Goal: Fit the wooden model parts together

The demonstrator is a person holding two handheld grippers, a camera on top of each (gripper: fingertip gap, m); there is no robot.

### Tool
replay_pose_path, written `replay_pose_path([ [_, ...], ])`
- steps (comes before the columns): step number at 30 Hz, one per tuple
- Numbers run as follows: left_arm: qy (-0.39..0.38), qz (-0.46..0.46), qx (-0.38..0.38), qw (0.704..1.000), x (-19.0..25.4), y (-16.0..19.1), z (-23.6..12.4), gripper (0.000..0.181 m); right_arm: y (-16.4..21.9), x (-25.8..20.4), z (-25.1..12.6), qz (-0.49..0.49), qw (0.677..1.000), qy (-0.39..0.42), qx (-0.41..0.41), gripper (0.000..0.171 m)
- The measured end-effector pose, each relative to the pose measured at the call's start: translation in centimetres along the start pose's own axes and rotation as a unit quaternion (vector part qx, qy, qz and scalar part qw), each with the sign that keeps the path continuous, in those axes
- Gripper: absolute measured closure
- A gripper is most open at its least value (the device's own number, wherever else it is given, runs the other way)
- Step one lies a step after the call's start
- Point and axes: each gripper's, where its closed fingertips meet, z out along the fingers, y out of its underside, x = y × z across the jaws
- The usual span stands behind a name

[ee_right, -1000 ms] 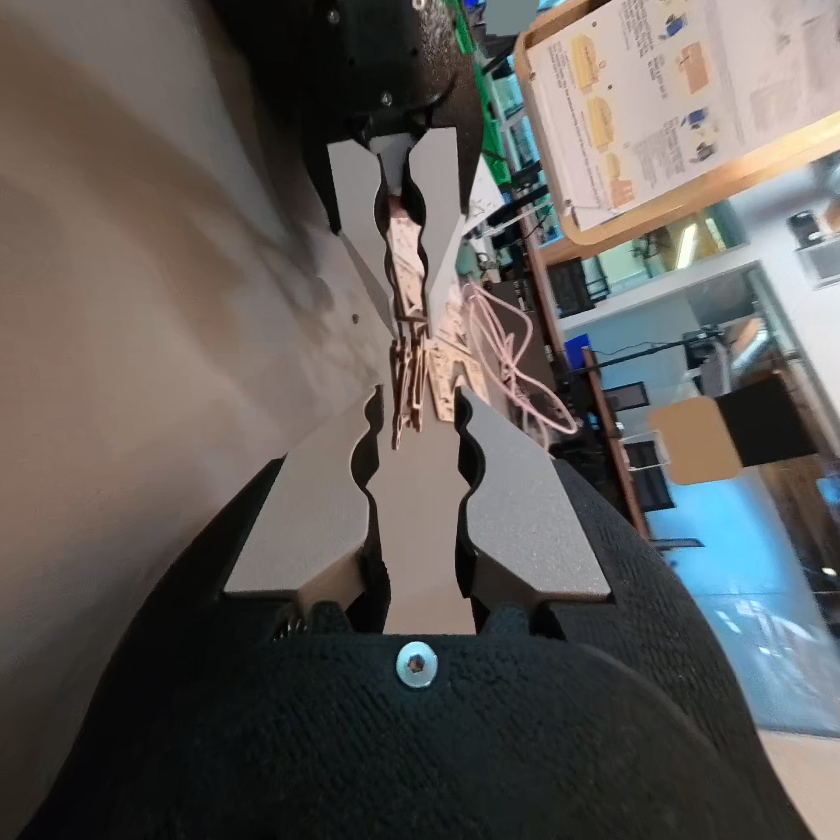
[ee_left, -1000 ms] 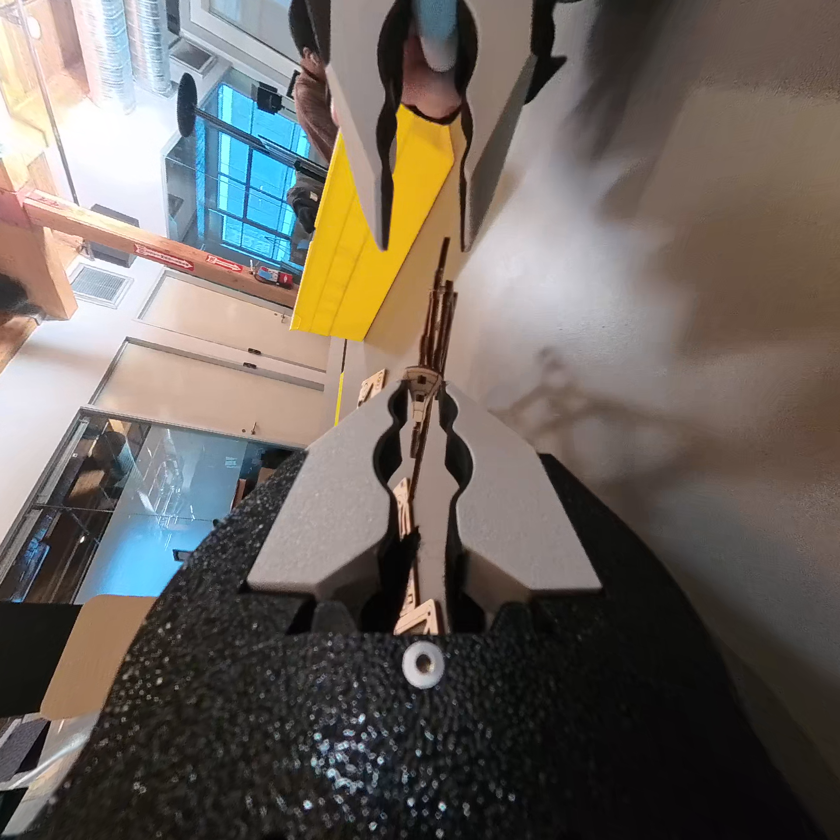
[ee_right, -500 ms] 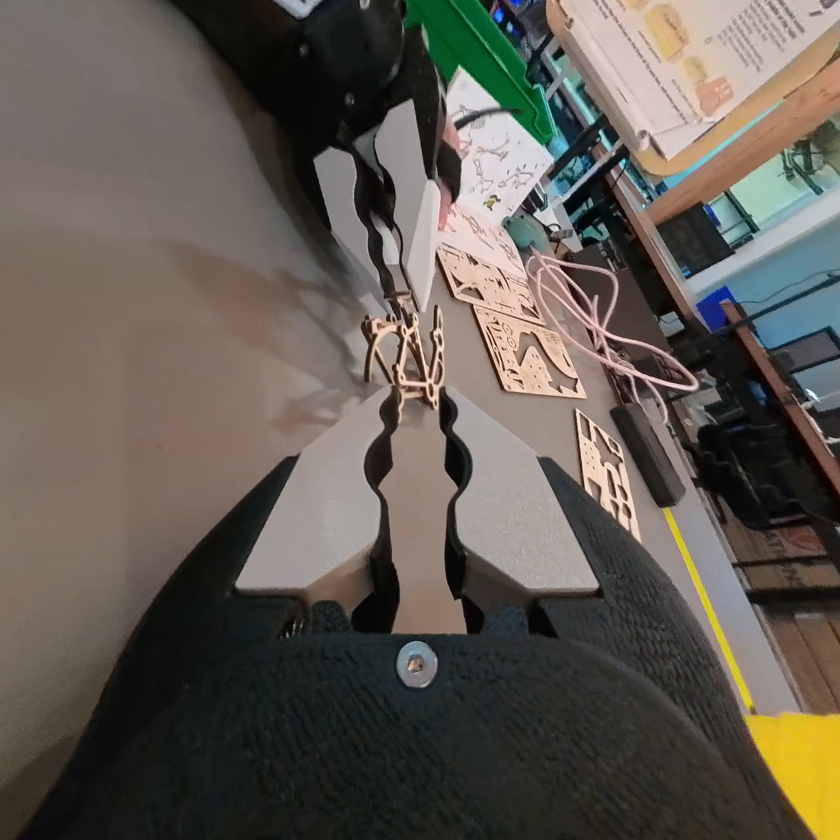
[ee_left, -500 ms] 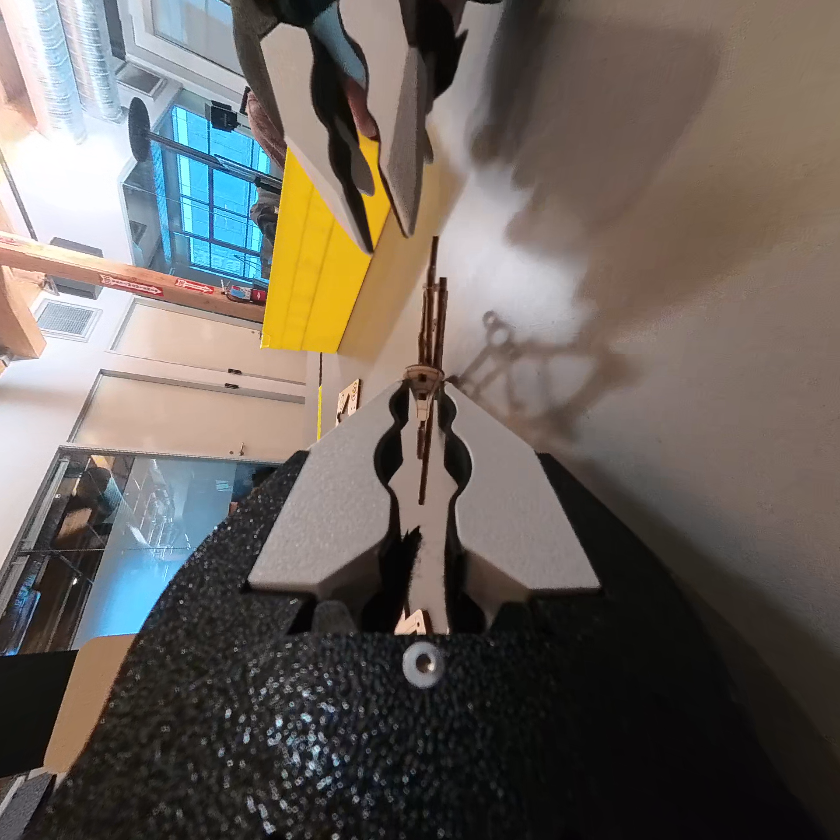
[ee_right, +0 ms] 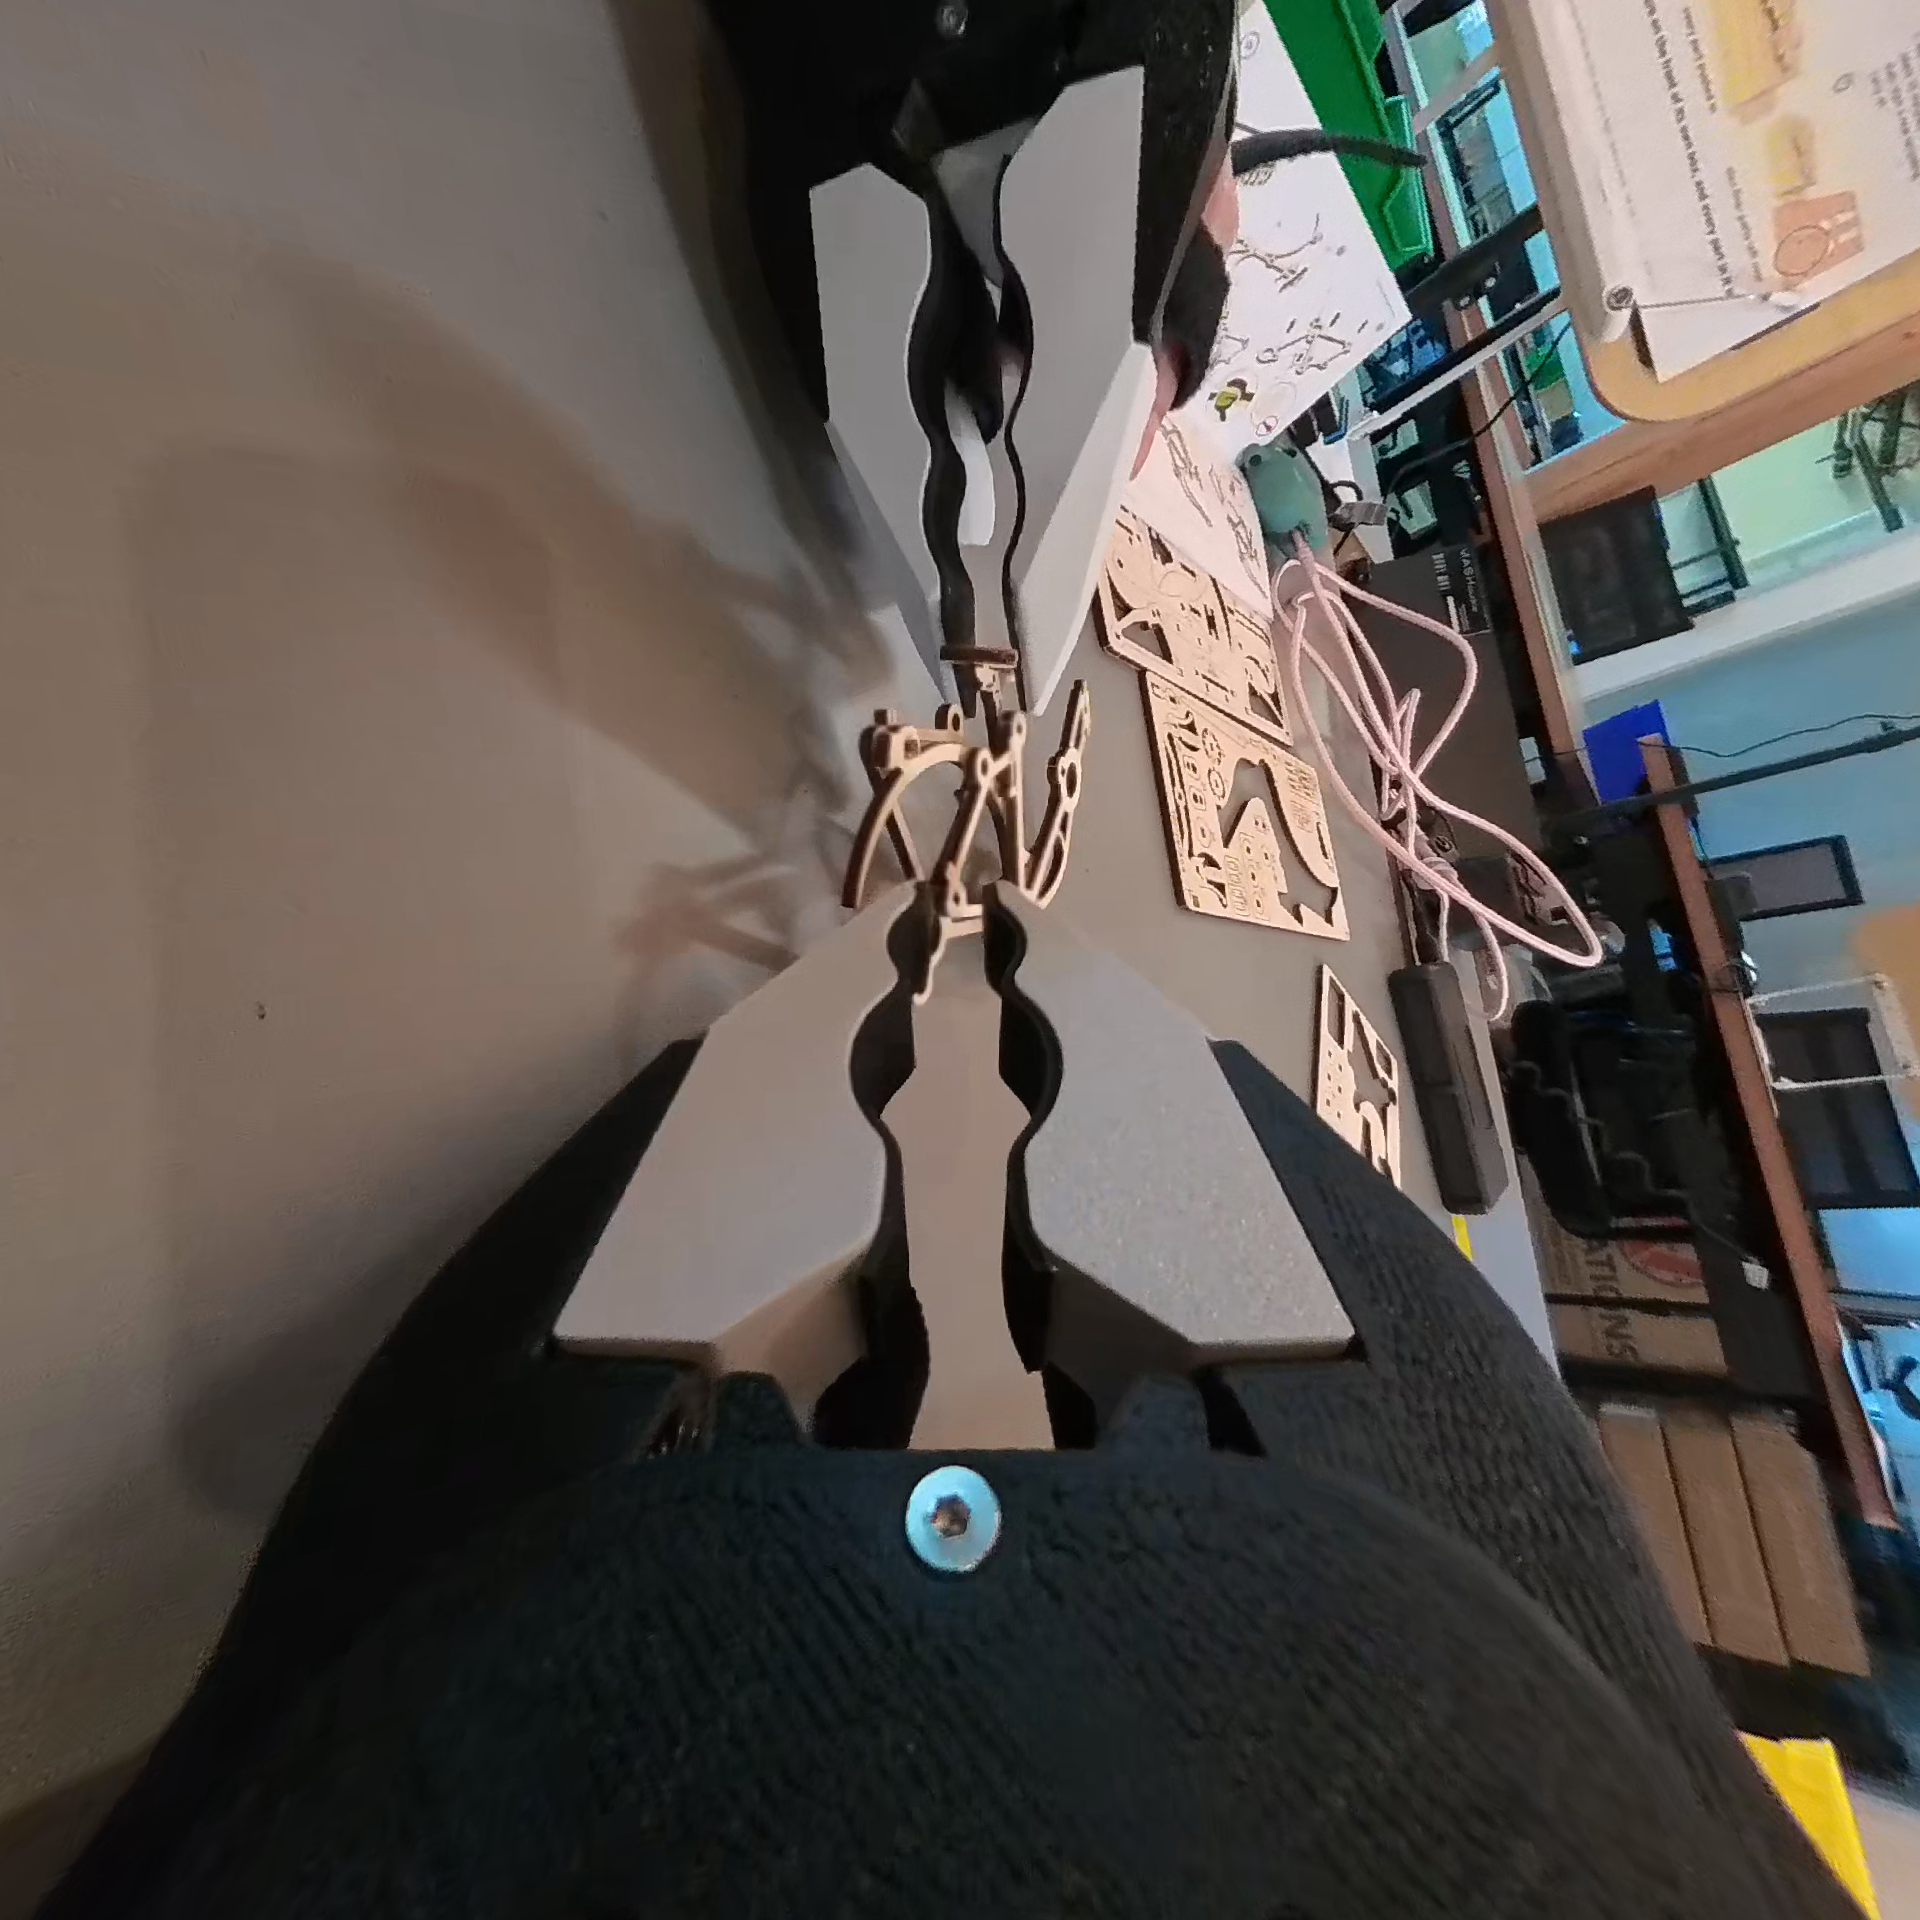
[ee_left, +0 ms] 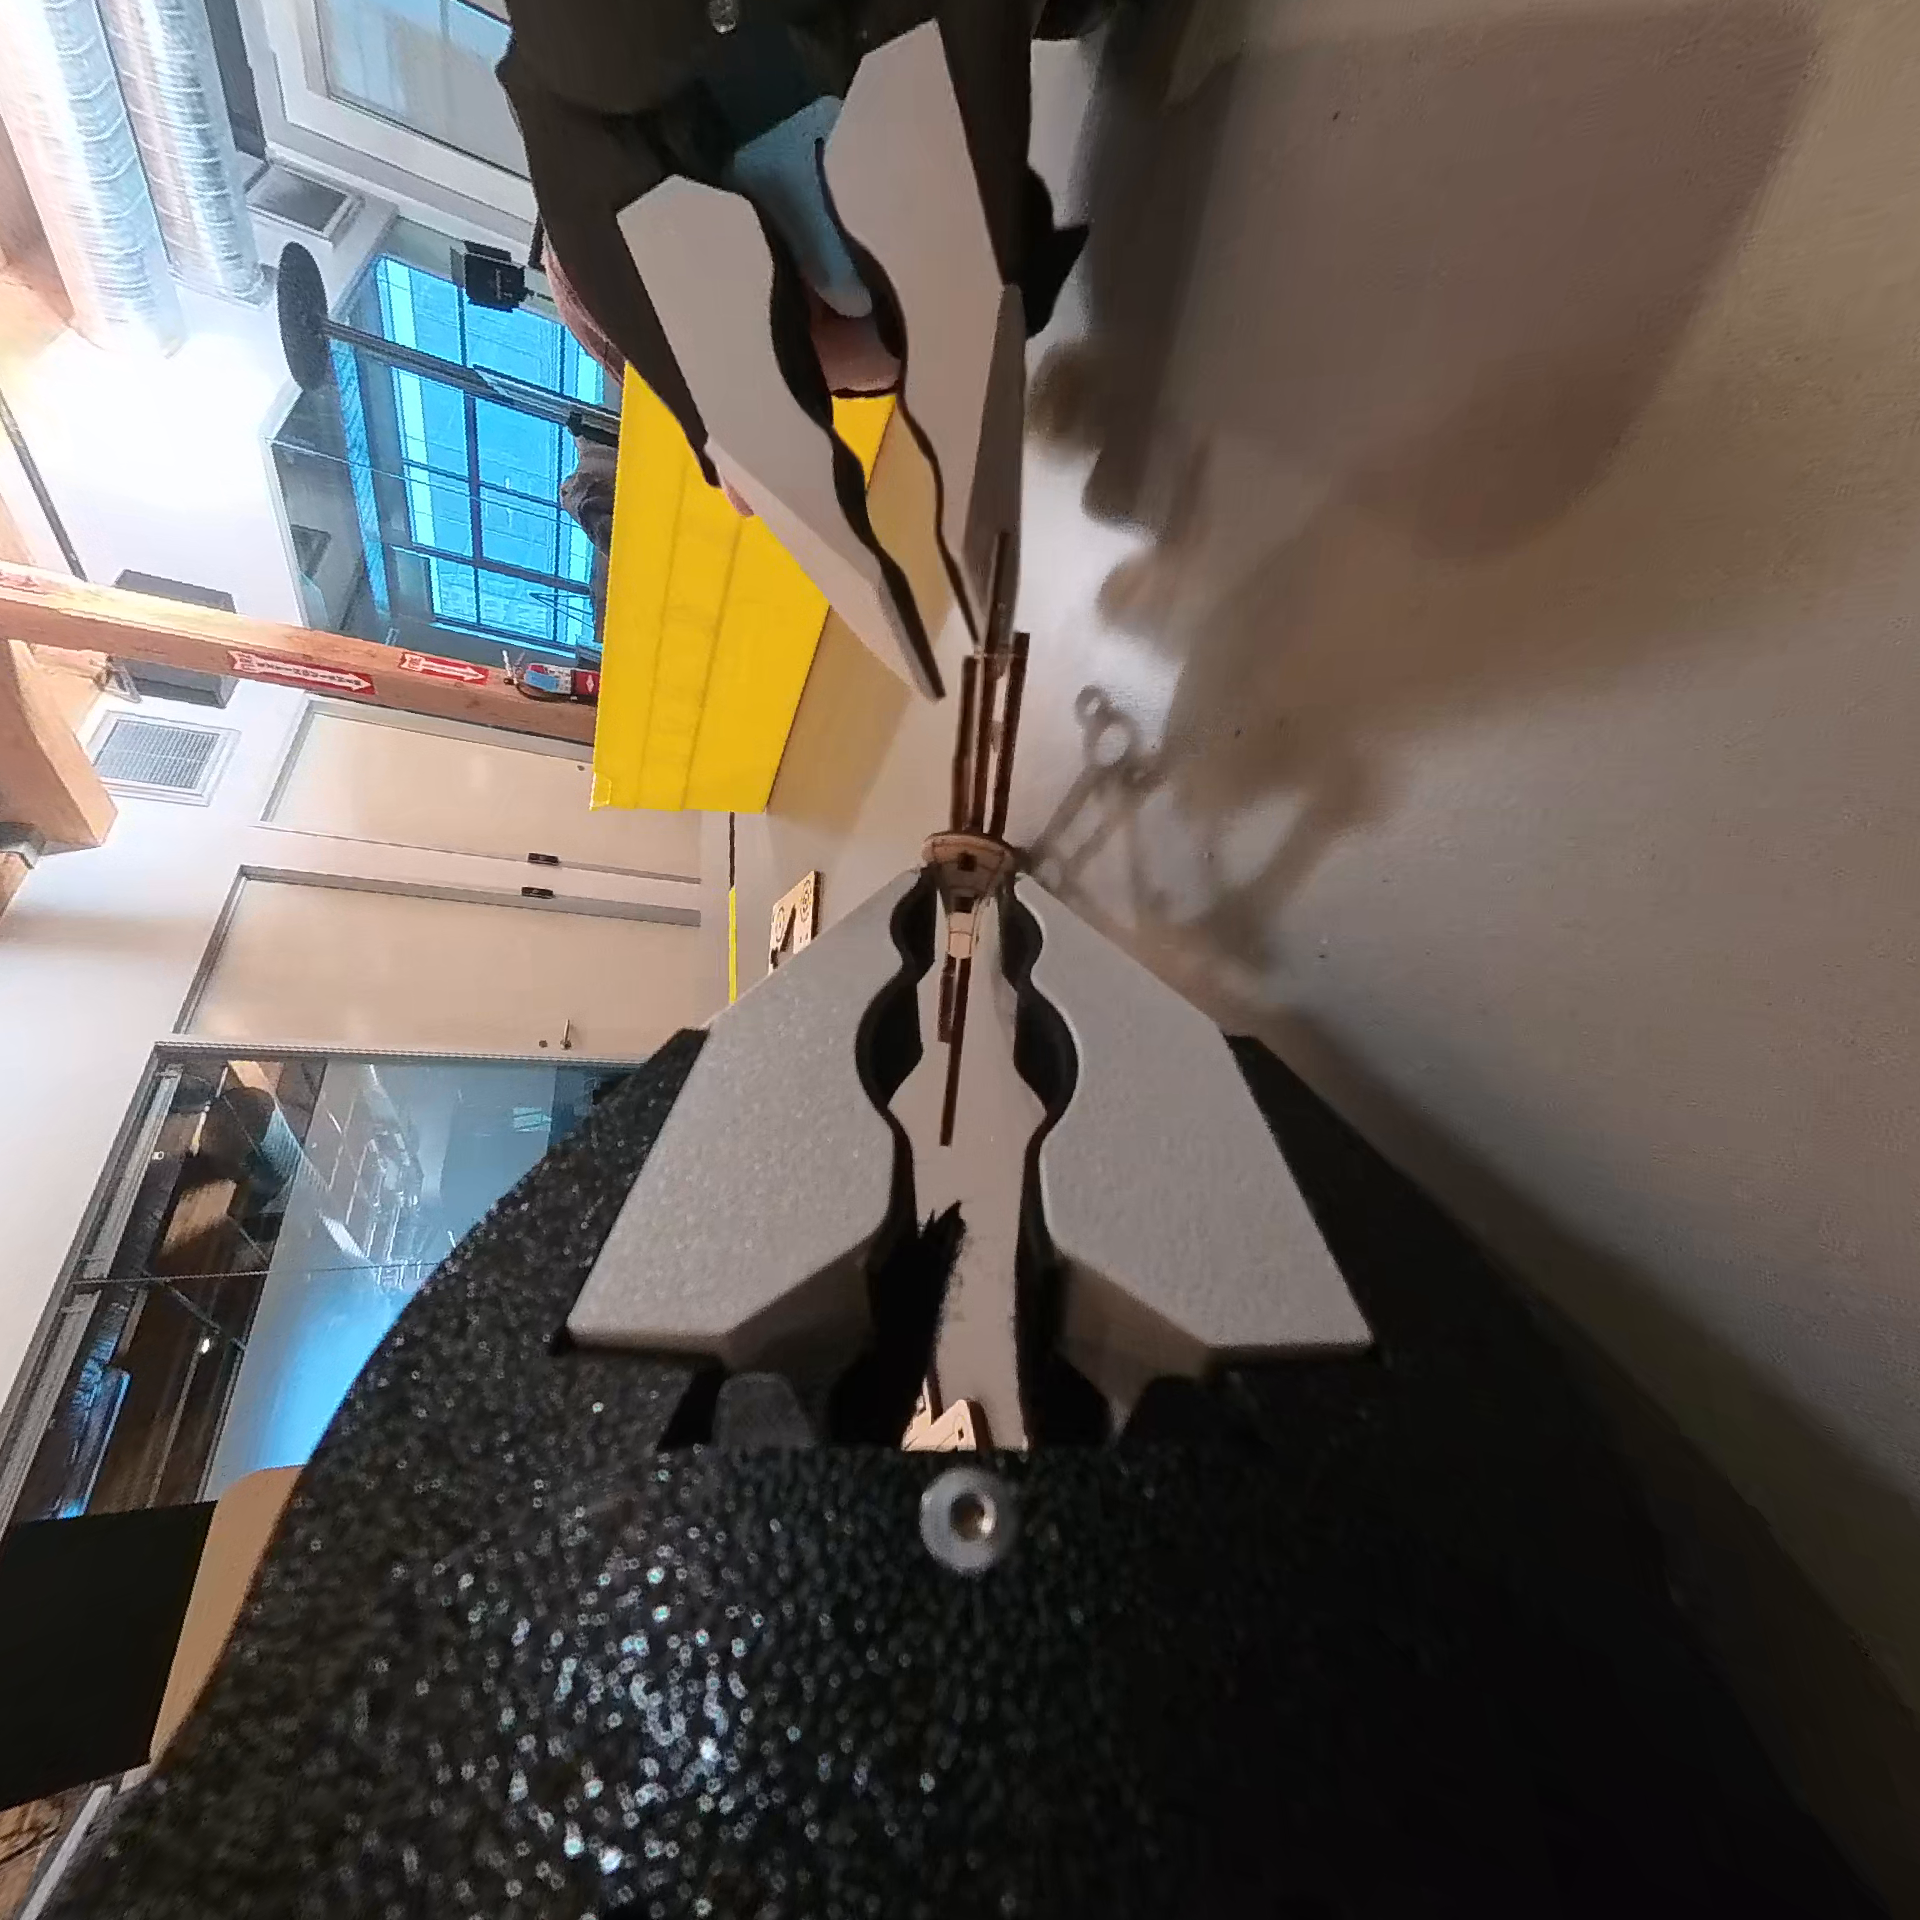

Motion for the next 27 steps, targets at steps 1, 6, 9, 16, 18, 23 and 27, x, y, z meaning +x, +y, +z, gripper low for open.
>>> replay_pose_path([
  [1,0.0,0.0,0.0,1.0,0.0,0.0,0.0,0.173,0.0,0.1,0.0,-0.001,1.0,0.002,-0.001,0.167],
  [6,-0.006,-0.003,-0.012,1.0,-0.2,0.3,0.1,0.173,-0.1,0.4,-0.2,0.003,1.0,0.011,-0.007,0.169],
  [9,-0.007,-0.012,-0.032,0.999,-0.3,0.7,0.3,0.173,-0.2,0.8,-0.4,0.007,1.0,0.019,-0.009,0.169],
  [16,-0.007,0.022,-0.08,0.996,0.0,1.2,0.8,0.173,-0.6,1.6,-0.9,0.013,0.999,0.048,-0.023,0.171],
  [18,-0.003,0.033,-0.089,0.996,0.3,1.2,0.9,0.174,-0.7,1.6,-1.1,0.009,0.998,0.054,-0.025,0.171],
  [23,0.02,0.026,-0.107,0.994,1.1,2.0,1.3,0.173,-0.4,1.8,-1.4,-0.01,0.996,0.078,-0.034,0.171],
  [27,0.041,-0.057,-0.091,0.993,0.9,2.0,0.7,0.158,-0.3,2.3,-1.8,-0.037,0.992,0.114,-0.039,0.17],
])
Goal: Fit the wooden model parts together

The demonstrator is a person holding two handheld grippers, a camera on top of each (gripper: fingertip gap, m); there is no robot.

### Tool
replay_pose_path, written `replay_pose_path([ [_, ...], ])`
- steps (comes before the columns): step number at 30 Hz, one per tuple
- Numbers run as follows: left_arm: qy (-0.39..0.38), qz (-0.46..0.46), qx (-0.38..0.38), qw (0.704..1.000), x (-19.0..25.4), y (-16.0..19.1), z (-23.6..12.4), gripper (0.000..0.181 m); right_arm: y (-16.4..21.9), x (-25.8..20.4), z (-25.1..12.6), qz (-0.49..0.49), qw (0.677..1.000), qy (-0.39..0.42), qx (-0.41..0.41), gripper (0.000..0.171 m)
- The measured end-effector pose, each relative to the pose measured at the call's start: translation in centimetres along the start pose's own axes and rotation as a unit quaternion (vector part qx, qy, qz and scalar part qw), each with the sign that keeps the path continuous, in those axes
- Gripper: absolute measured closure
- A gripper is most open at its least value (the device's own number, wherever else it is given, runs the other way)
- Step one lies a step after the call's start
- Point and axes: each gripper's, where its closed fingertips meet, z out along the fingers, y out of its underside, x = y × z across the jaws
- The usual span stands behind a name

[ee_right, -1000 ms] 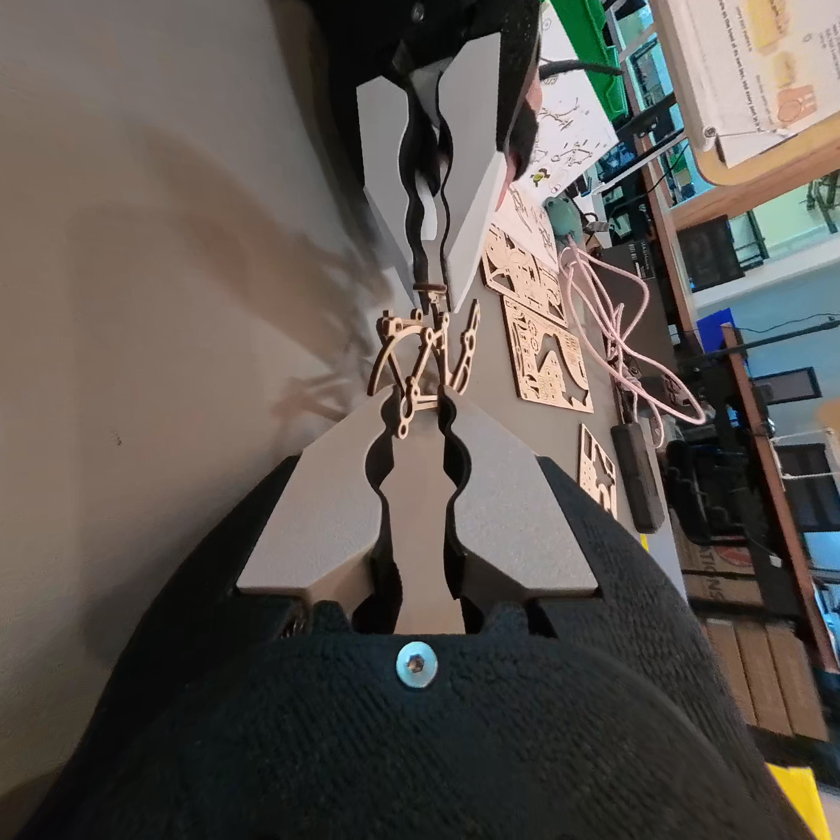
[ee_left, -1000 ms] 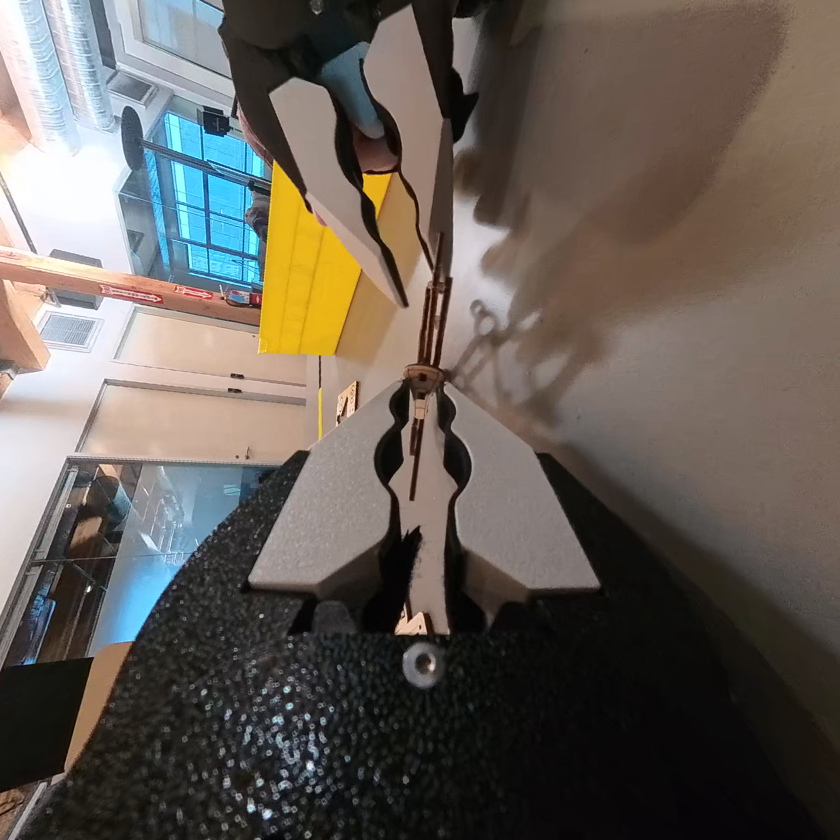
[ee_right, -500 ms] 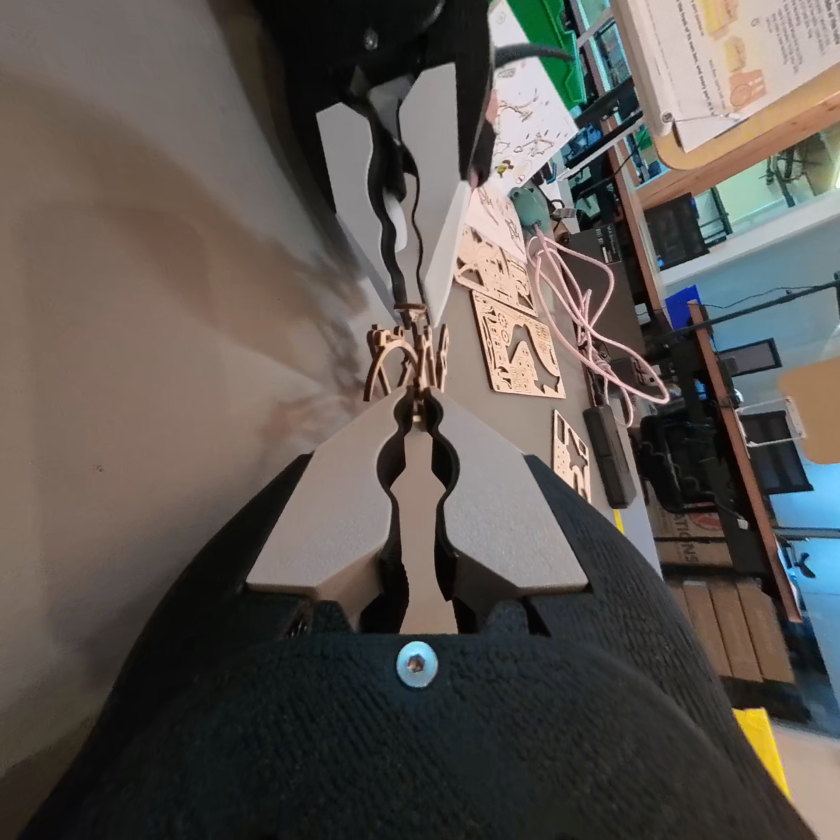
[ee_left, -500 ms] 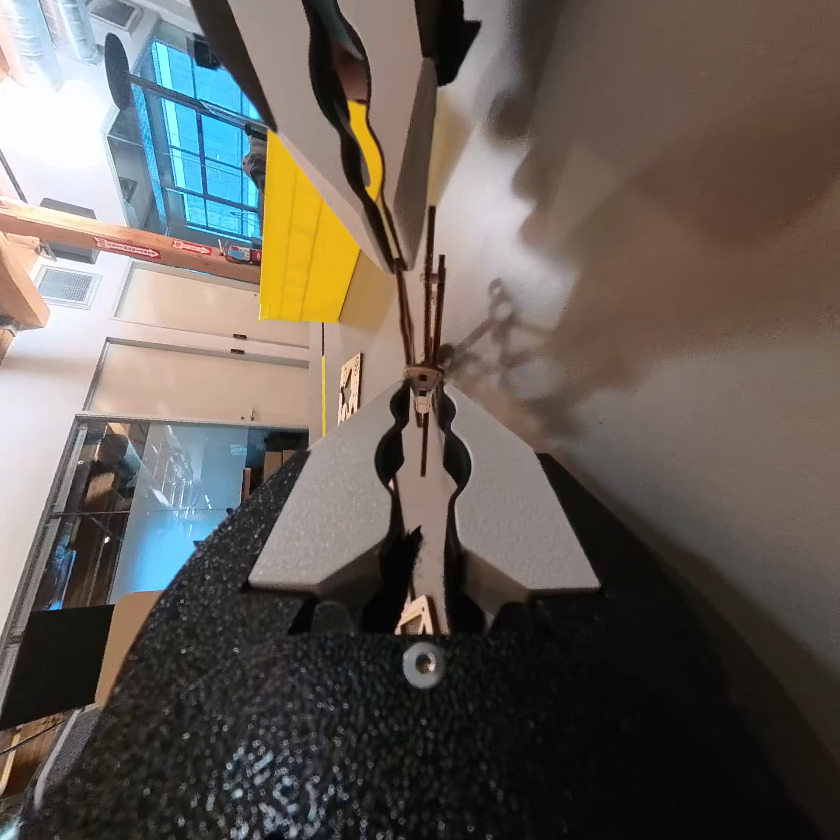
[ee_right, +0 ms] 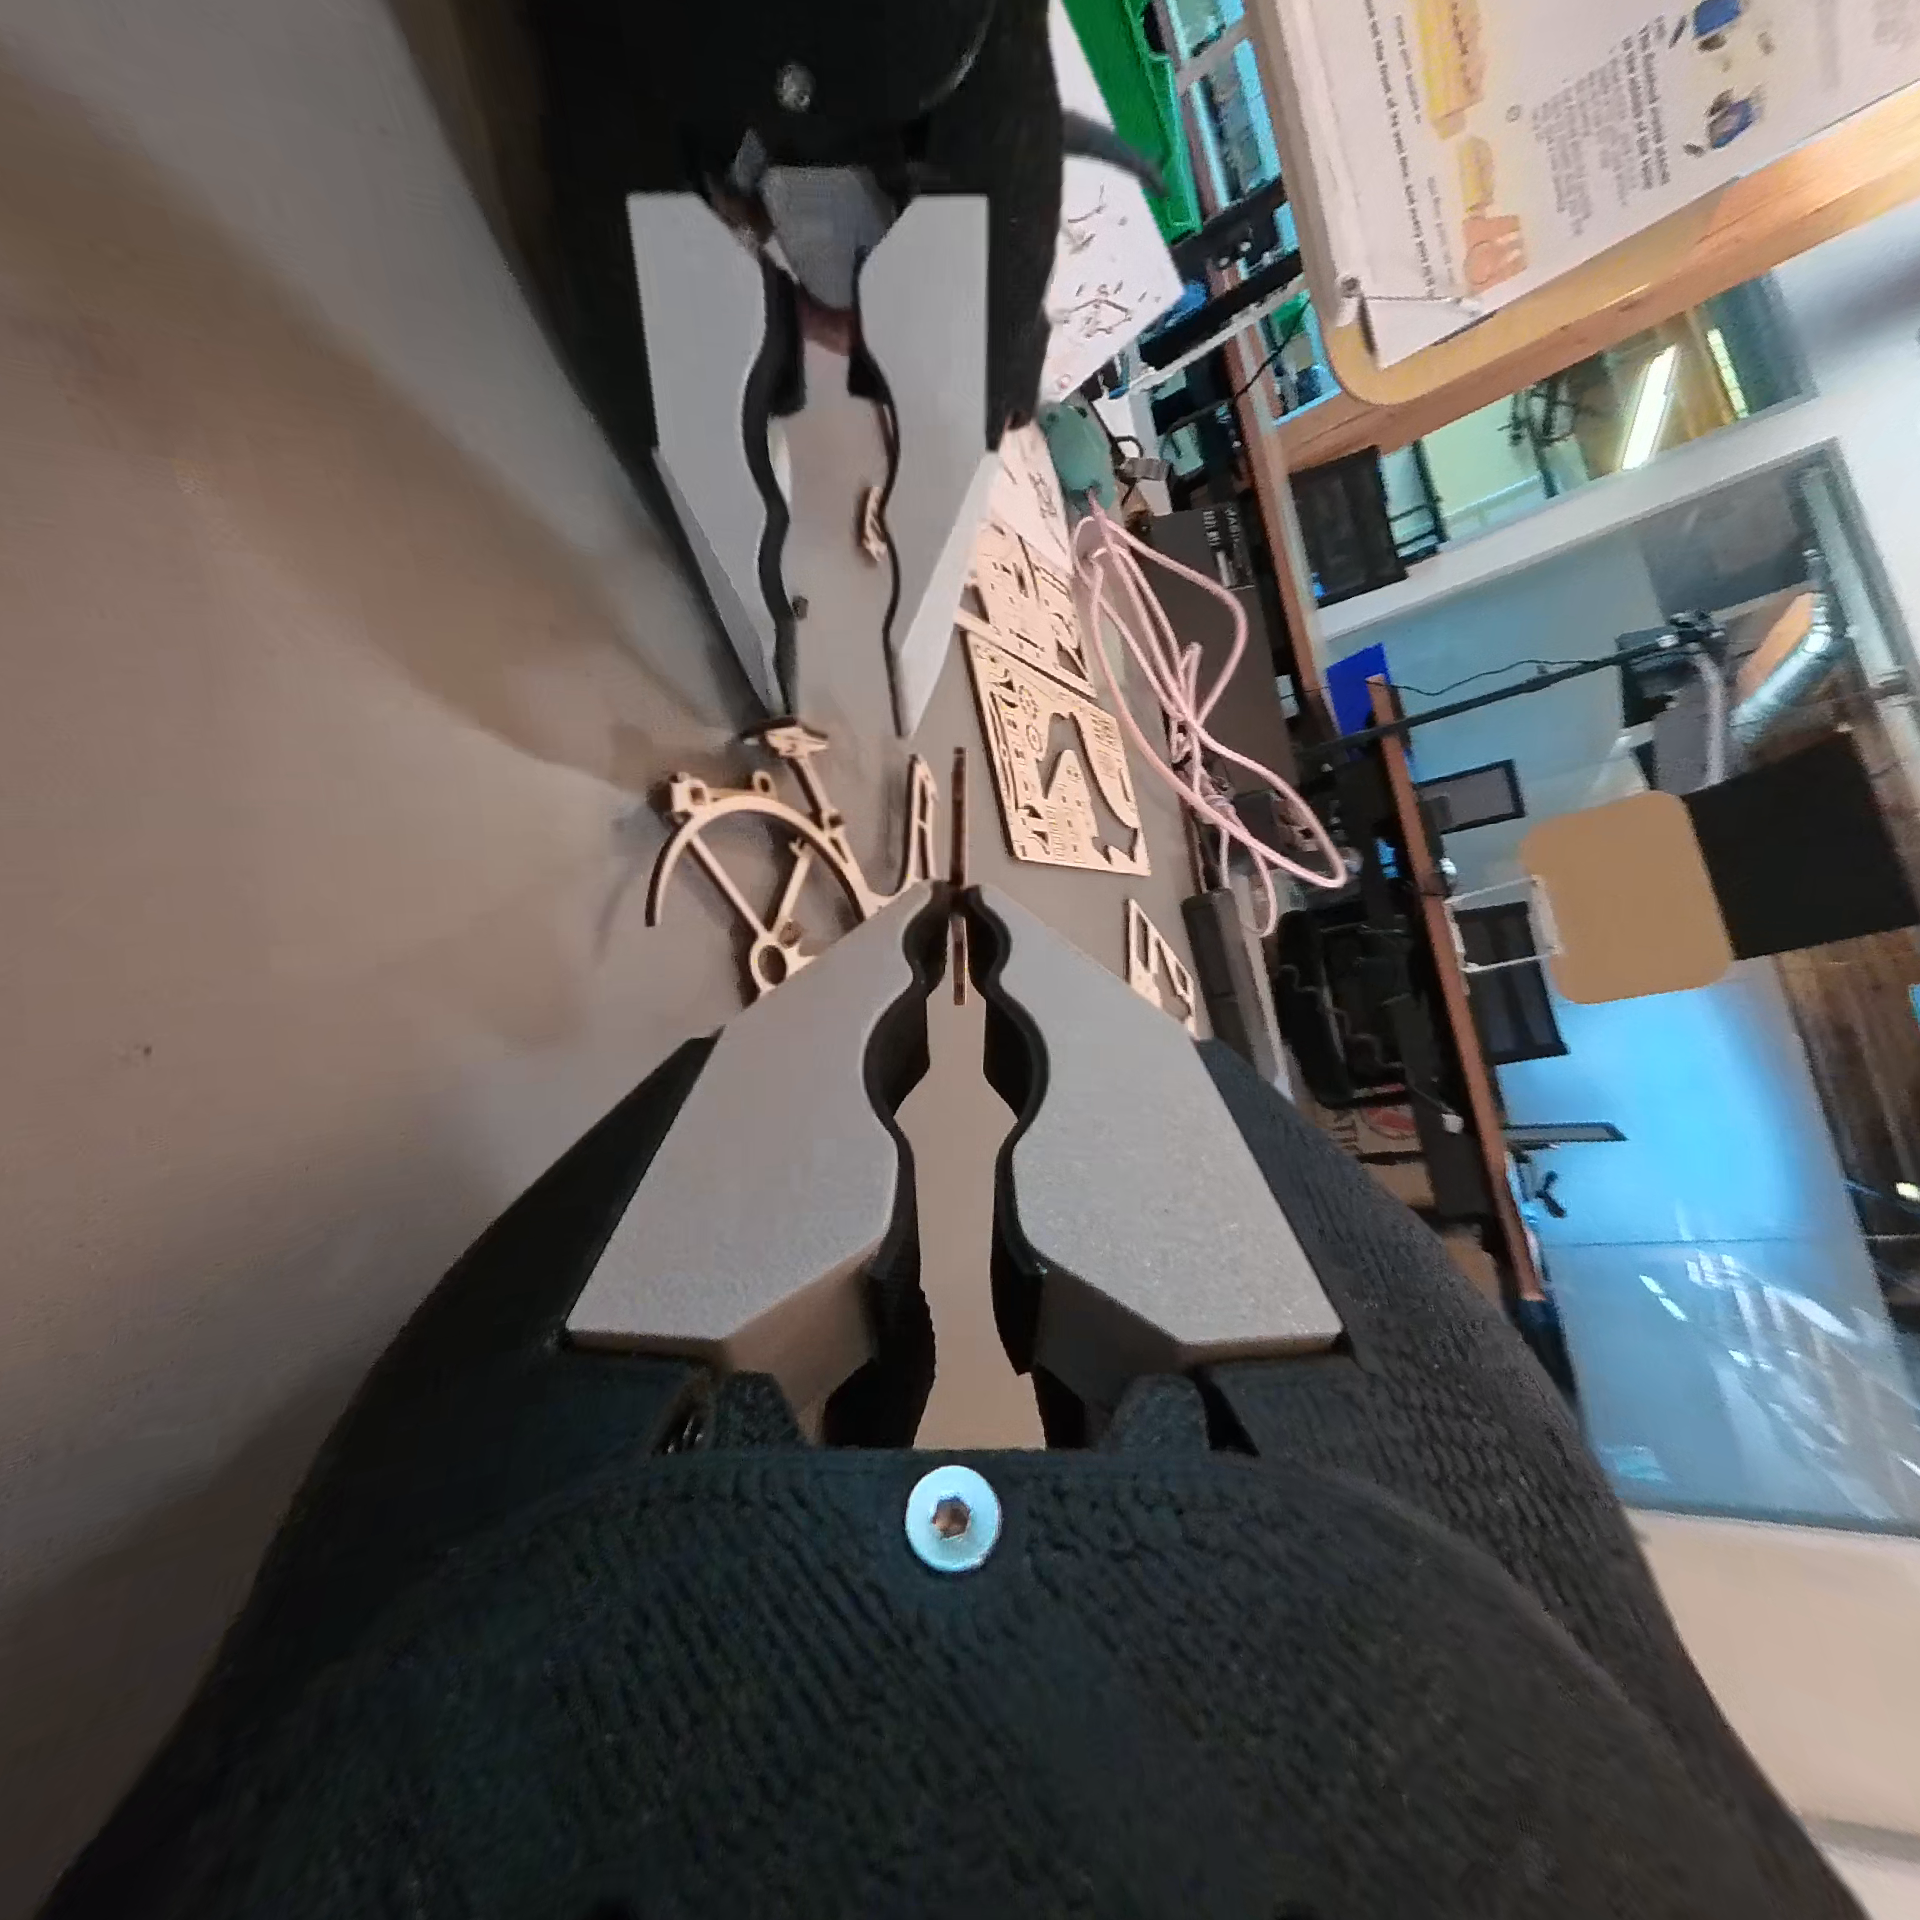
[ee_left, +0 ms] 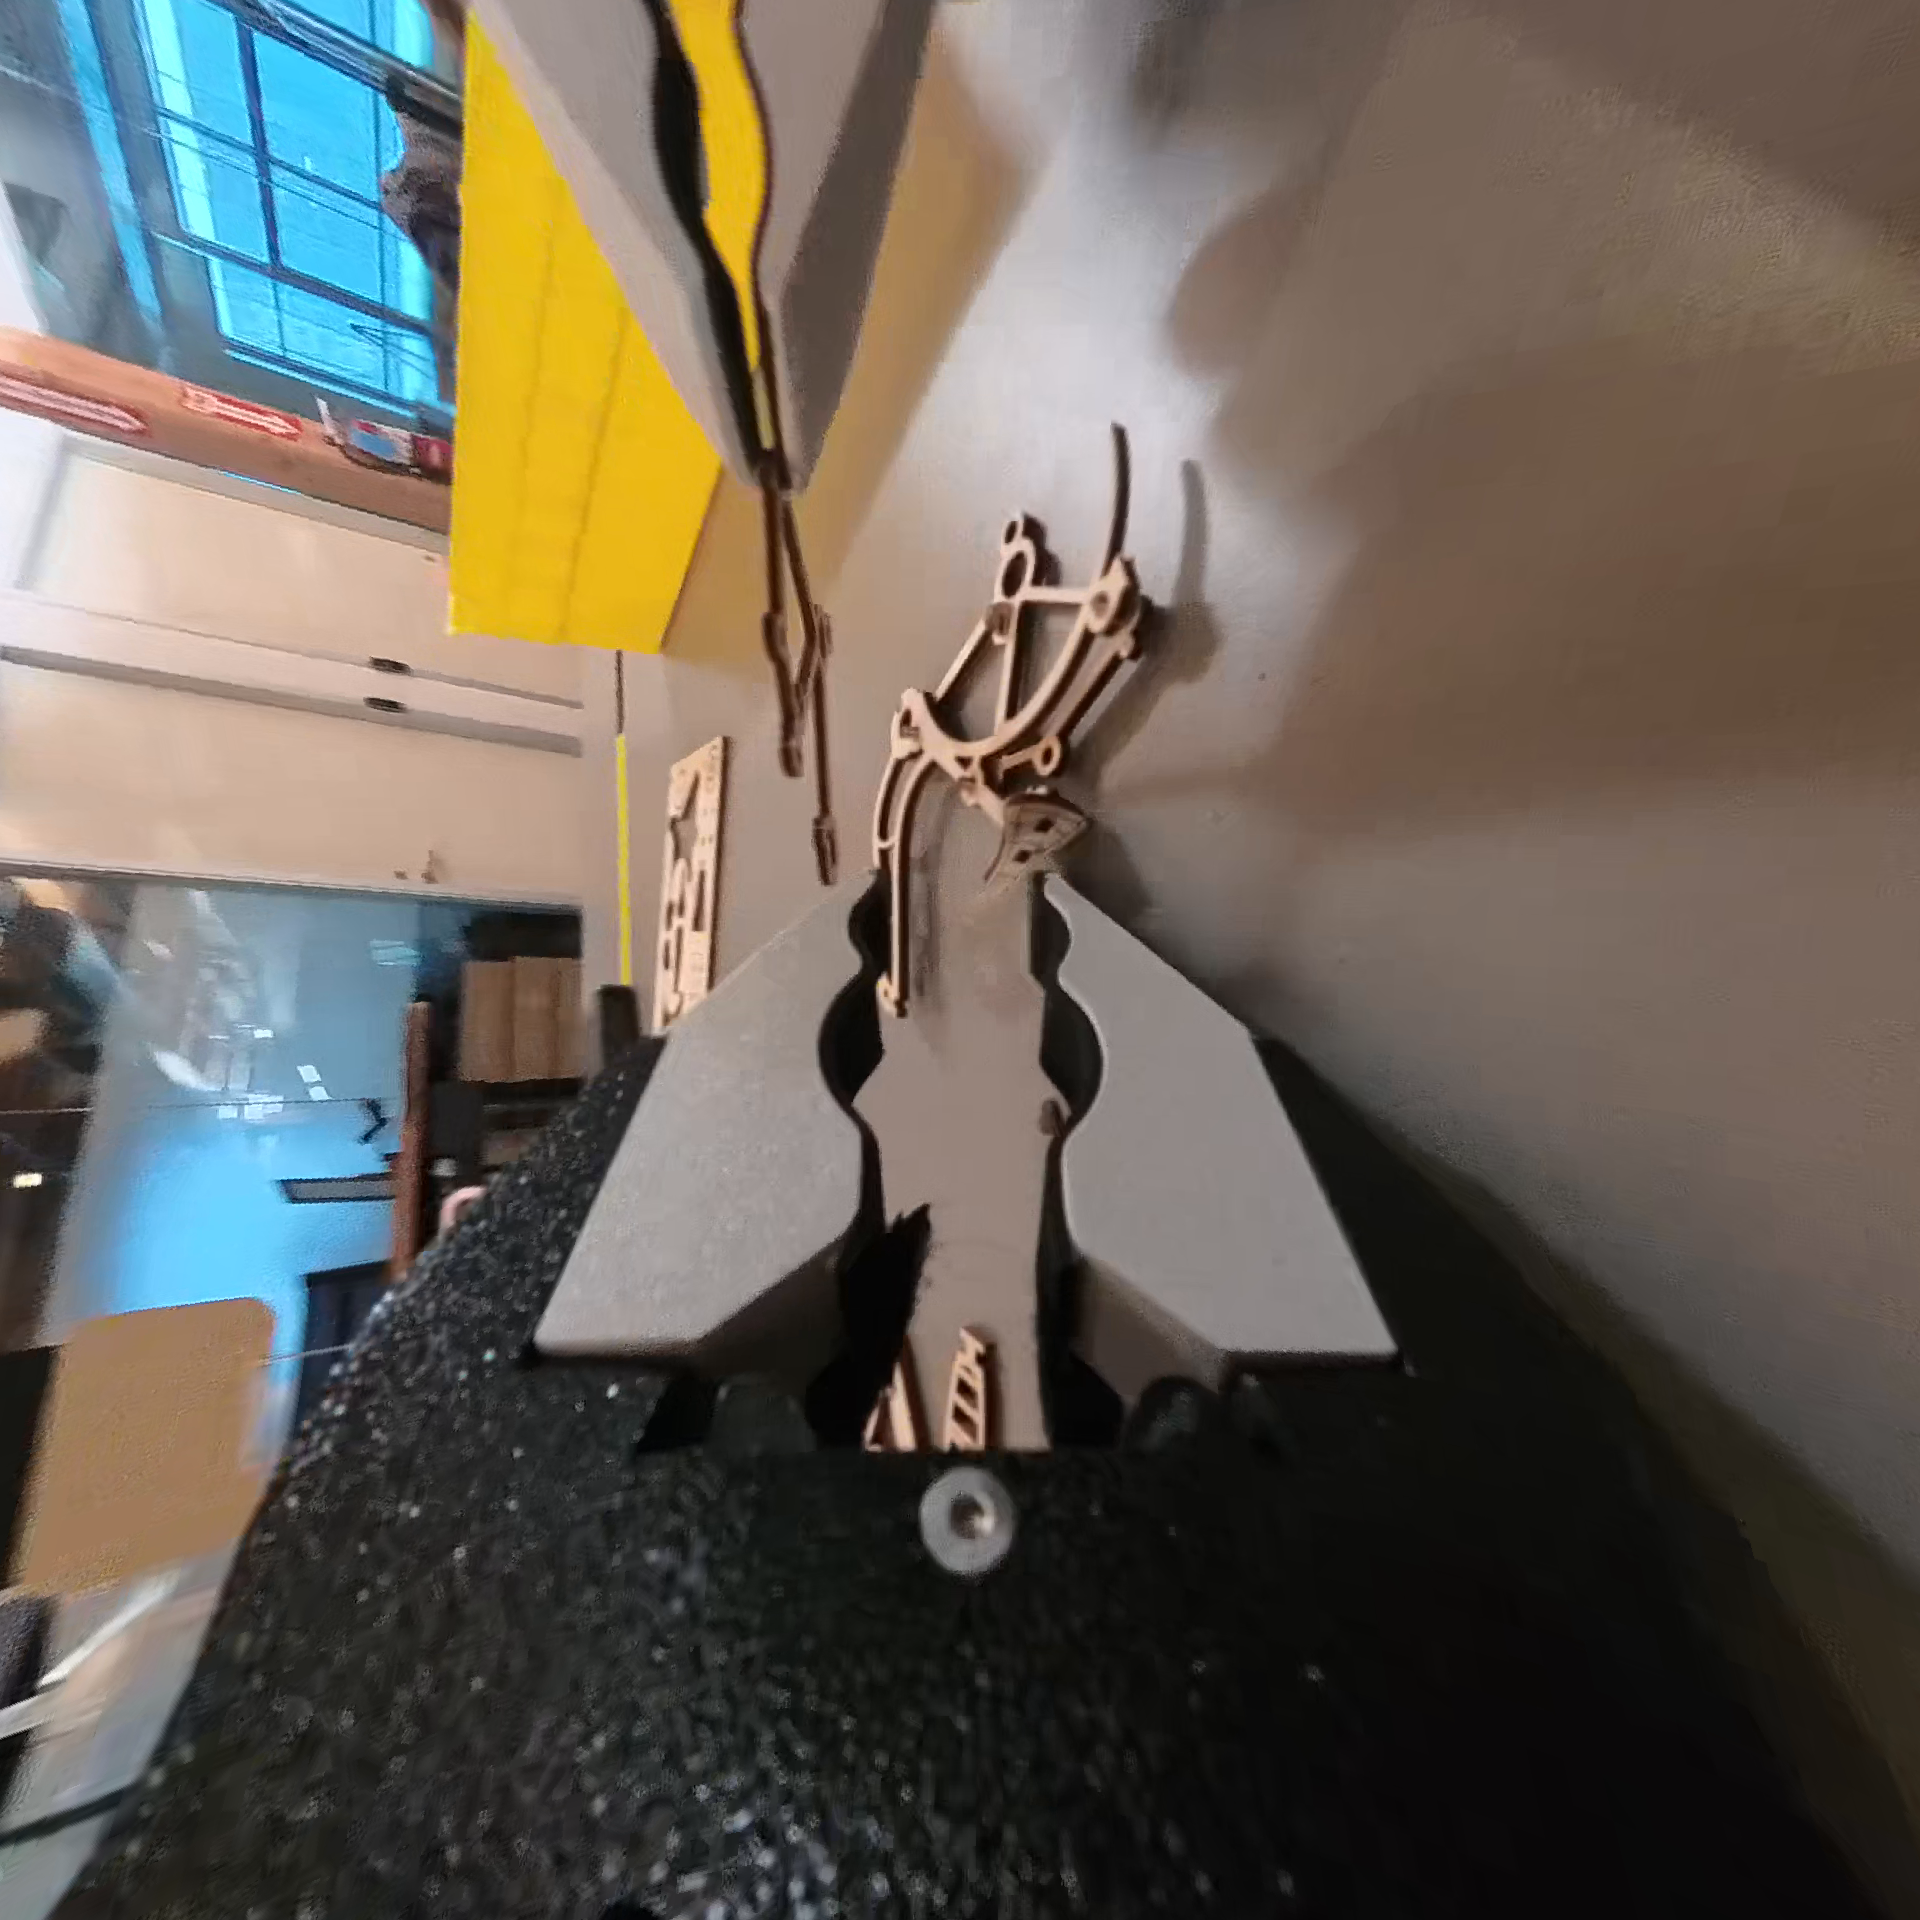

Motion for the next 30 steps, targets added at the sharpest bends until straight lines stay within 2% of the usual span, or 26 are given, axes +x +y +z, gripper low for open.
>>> replay_pose_path([
  [4,0.054,-0.078,0.034,0.995,0.1,-0.7,-1.0,0.137,0.1,0.3,-0.3,-0.024,0.999,0.032,-0.003,0.171],
  [6,0.087,-0.126,0.039,0.987,0.1,-1.3,-1.3,0.117,0.1,0.3,-0.5,-0.021,0.999,0.039,-0.002,0.171],
  [8,0.114,-0.166,0.06,0.978,0.4,-2.0,-1.5,0.104,-0.1,0.0,-0.7,-0.014,0.999,0.038,0.001,0.171],
  [11,0.104,-0.177,0.089,0.975,0.3,-2.3,-1.4,0.105,-0.1,-1.0,-0.7,-0.016,1.0,0.023,-0.011,0.171],
  [18,0.008,-0.129,0.114,0.985,-1.2,-2.6,-1.5,0.111,-0.4,-2.1,-0.1,-0.076,0.996,0.022,-0.043,0.171],
  [25,0.015,-0.161,0.115,0.98,-1.5,-1.9,-1.5,0.119,-0.1,-1.5,-0.5,-0.108,0.989,0.064,-0.08,0.171],
  [30,0.03,-0.171,0.132,0.976,-1.1,-2.8,-1.7,0.122,-0.2,-1.3,-0.7,-0.115,0.987,0.08,-0.083,0.171],
])
